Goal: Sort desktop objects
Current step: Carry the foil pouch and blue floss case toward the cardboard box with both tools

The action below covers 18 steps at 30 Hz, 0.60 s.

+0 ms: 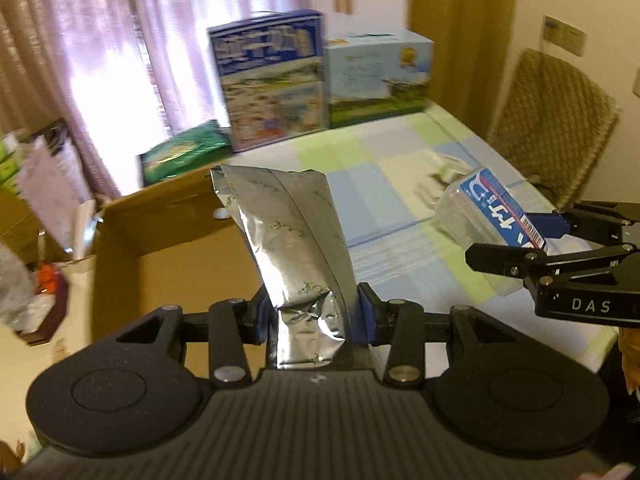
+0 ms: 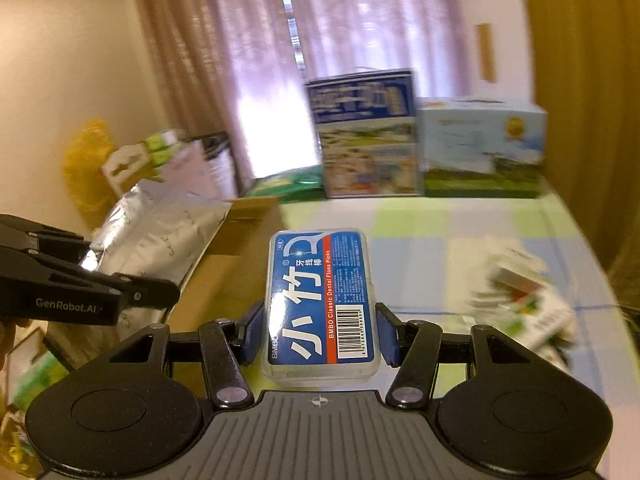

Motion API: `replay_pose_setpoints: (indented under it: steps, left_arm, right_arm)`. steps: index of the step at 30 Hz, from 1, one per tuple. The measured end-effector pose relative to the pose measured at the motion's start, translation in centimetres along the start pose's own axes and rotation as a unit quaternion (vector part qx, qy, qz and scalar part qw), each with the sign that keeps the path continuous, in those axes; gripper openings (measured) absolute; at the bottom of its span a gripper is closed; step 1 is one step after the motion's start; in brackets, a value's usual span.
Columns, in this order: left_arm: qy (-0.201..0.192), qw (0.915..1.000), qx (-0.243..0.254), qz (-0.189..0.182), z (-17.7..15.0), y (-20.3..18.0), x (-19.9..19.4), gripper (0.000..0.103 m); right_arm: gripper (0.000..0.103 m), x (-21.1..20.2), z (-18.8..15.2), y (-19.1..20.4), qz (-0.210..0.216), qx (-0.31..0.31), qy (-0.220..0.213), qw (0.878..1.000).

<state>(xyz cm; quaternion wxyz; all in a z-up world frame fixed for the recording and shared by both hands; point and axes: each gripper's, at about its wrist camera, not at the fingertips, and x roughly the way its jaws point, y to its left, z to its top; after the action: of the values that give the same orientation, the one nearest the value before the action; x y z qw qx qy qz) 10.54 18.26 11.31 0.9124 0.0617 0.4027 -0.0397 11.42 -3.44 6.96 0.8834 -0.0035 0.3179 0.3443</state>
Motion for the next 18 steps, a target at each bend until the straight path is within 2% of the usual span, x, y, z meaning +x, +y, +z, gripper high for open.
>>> replay_pose_setpoints:
  steps: [9, 18]
  left_arm:
    - [0.019, 0.9987, -0.025, 0.041, -2.0, 8.9, -0.7, 0.037]
    - [0.031, 0.9977, -0.049, 0.035, -2.9, 14.1, 2.2, 0.037]
  right_arm:
    - [0.053, 6.3, 2.2, 8.5, 0.048, -0.039, 0.024, 0.998]
    - [0.053, 12.7, 1.7, 12.0, 0.051, -0.061, 0.059, 0.995]
